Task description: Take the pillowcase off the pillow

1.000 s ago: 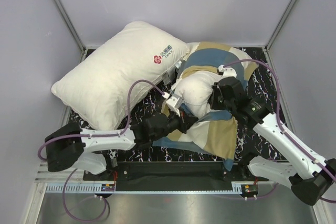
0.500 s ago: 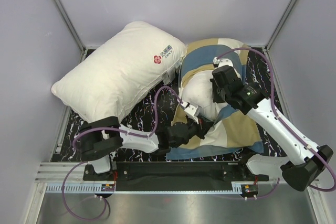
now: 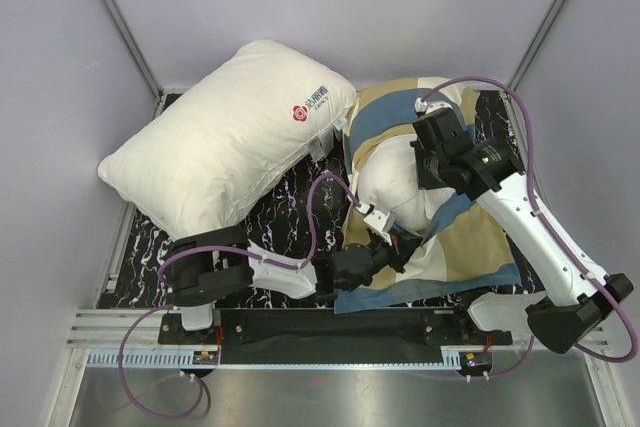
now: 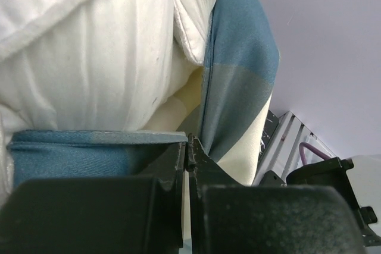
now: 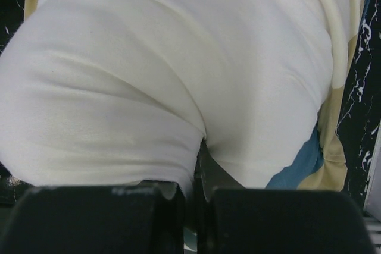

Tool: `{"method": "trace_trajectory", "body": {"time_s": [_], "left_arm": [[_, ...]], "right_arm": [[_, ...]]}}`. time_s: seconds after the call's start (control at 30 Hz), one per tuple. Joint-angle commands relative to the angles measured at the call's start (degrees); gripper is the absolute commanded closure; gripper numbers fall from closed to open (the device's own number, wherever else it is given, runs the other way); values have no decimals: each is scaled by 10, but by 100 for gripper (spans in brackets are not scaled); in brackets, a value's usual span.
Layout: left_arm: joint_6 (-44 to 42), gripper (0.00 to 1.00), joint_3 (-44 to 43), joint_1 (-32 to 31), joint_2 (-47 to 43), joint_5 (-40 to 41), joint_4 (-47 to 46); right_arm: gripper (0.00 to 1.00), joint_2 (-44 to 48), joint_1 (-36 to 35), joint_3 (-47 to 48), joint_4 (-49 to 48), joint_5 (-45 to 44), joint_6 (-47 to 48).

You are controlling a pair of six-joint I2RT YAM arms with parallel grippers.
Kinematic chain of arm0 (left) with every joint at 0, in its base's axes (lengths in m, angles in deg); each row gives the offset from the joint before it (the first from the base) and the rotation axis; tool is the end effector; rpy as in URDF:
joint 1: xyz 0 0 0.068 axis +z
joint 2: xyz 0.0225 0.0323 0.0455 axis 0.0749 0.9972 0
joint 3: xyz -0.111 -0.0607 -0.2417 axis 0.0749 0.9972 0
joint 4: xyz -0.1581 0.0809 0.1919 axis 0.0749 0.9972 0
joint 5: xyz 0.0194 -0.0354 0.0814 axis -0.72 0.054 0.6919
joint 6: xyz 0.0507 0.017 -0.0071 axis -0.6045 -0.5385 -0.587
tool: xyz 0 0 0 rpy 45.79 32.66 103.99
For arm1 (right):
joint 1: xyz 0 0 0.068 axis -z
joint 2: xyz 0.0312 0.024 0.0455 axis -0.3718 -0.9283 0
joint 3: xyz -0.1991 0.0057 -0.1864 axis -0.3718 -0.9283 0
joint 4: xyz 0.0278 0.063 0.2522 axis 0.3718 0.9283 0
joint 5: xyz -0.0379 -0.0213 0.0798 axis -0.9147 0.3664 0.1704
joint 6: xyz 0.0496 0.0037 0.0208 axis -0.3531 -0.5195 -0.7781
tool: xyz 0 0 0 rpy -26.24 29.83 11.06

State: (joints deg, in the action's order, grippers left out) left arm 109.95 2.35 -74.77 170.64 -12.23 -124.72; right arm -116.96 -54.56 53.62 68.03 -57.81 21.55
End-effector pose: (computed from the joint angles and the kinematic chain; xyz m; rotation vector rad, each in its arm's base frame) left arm 0.0856 -0.3684 0.1949 0.3891 1.6849 -1.1342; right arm 0.2021 0.1156 0.3919 -0.2203 2.3828 -0.0433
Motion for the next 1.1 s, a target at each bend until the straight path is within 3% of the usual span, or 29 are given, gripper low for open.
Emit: {"method": "trace_trajectory", "body": {"time_s": [0.0, 1.07], "left_arm": [[-15, 100, 34, -101, 69, -210, 231], [-16, 100, -86, -101, 172, -218, 372]], "right_arm": [[100, -2, 20, 147, -511, -24, -43], [100, -163, 120, 473, -399, 52, -62]]}}
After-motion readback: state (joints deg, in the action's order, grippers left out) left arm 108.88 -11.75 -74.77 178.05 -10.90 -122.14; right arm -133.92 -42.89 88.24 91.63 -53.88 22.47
